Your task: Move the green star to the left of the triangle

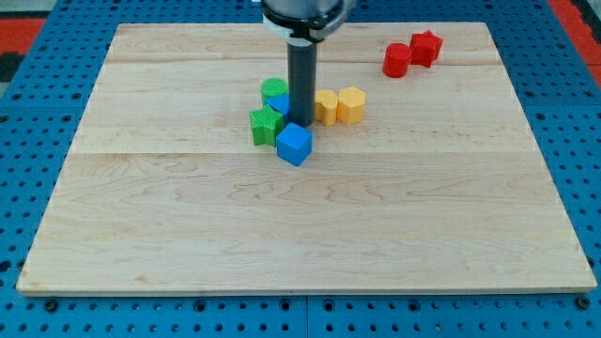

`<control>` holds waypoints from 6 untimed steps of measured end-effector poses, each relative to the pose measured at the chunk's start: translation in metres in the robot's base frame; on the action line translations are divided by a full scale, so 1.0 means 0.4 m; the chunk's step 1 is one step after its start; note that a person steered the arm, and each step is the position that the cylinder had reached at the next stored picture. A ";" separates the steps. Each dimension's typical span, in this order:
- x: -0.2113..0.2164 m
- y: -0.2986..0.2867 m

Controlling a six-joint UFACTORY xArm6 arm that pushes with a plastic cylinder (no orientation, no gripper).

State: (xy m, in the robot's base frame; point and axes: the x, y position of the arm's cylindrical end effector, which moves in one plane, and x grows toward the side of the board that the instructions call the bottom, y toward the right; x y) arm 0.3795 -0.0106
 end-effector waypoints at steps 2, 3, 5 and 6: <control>-0.048 0.054; 0.024 0.061; 0.100 -0.233; 0.024 -0.248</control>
